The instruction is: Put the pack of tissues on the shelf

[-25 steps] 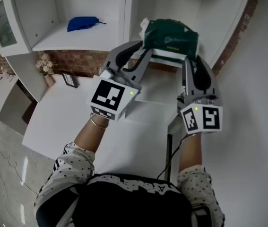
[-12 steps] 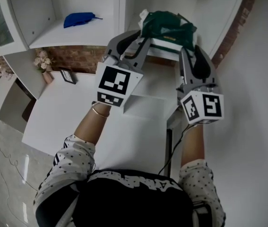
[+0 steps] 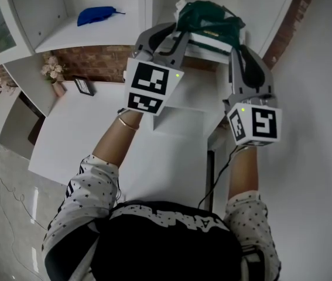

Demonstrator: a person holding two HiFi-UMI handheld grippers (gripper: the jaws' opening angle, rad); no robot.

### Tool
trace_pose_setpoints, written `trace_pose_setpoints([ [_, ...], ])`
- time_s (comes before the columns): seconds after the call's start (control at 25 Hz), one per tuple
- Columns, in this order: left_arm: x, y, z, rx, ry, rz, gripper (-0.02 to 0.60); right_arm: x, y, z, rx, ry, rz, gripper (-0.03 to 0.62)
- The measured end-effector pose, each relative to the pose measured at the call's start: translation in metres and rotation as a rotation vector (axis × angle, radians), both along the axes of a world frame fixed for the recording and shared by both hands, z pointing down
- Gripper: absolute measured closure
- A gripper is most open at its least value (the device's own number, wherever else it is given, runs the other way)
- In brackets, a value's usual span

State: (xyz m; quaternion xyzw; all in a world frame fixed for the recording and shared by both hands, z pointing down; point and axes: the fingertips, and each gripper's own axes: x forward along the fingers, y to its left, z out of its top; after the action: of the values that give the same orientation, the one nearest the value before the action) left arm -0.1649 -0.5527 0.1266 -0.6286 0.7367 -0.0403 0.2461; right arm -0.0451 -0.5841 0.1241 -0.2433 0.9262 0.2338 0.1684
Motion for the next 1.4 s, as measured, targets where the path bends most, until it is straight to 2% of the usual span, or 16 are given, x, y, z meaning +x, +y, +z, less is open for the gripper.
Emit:
trace_pose_setpoints([
  [0.24,0.000,-0.012,0.003,-0.044,-0.022,-0.009,0.474,-0.009,-0.018,0.003,0.016,0.075,0.086,0.516],
  [0.88,-0.008,-0.030,0.007,-0.118,-0.059,-0.076,0.469,-0.029,-0.048,0.006,0.001,0.180,0.161,0.516],
  [1.08,-0.007,-0.031,0.008,-0.118,-0.050,-0.062,0.421,-0.031,-0.051,0.008,0.000,0.192,0.177,0.516],
  [1.24,-0.012,-0.025,0.004,-0.100,-0.030,-0.063,0.359,-0.032,-0.051,0.006,0.003,0.193,0.183,0.516],
  [1.4,-0.009,-0.012,0.004,-0.091,-0.035,-0.062,0.357,-0.033,-0.051,0.006,-0.002,0.194,0.190,0.516],
])
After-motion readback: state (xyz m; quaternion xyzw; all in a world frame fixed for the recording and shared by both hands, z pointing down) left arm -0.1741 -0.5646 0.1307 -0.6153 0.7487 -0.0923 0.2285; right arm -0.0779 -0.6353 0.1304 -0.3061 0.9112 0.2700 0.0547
